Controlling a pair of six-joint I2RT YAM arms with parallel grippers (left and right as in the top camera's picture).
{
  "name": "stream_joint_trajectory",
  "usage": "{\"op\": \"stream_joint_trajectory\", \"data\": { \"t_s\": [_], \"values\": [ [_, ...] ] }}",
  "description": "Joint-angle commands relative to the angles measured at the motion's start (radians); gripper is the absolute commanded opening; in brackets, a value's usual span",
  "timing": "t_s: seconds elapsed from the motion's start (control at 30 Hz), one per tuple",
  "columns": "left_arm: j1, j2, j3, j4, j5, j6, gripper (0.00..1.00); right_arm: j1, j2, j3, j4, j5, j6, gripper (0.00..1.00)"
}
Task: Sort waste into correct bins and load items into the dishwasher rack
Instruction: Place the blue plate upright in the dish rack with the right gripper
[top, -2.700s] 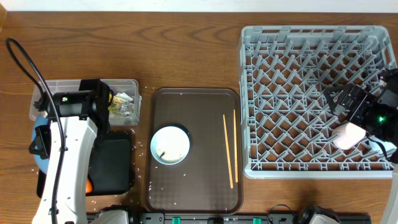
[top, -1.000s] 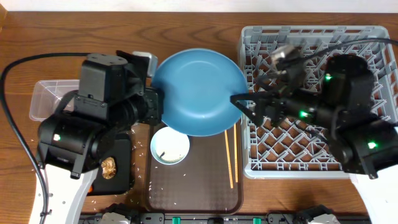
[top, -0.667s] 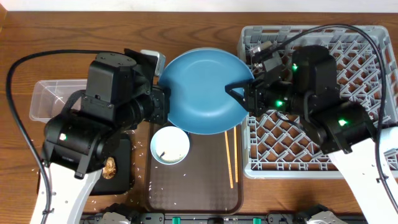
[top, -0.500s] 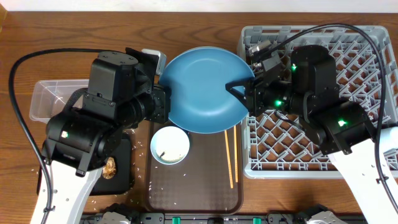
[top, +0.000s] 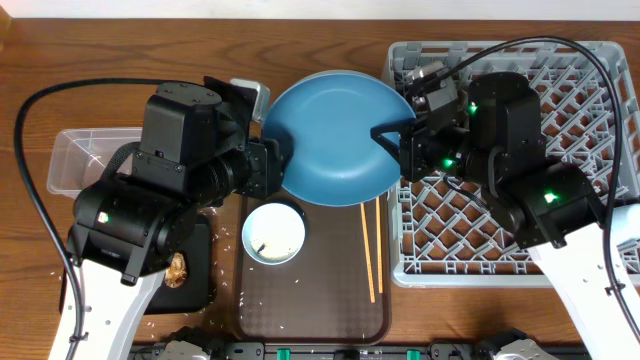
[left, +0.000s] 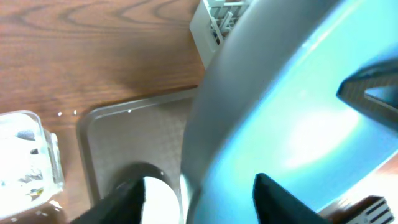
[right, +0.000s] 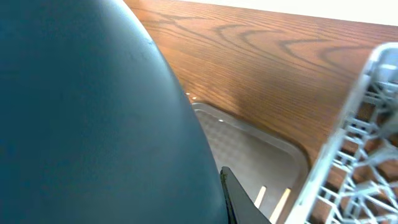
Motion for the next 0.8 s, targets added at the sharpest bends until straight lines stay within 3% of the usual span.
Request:
{"op": "stream_joint_trajectory", "data": {
  "t_s": [0.0,0.1,0.17,0.47,0.77],
  "values": [
    [-0.003,-0.011,0.014,0.004,0.007,0.000,0.84,0.008,-0.053,0.003,-0.027,0.127,0.000,0.01],
    [-0.003,-0.013,0.014,0.011,0.008,0.000,0.96,-0.010,-0.079,0.003,-0.086,0.259,0.006,0.01],
    [-0.003,-0.021,0.014,0.018,0.008,0.000,0.99,-0.039,-0.104,0.003,-0.133,0.337,0.033,0.01],
    [-0.003,-0.050,0.014,0.032,0.007,0.001,0.98,-0.285,-0.177,0.003,-0.240,0.698,0.042,0.01],
    [-0.003,-0.051,0.014,0.020,0.007,0.000,0.98,-0.456,-0.109,0.003,-0.145,1.164,0.037,0.01]
  ]
}}
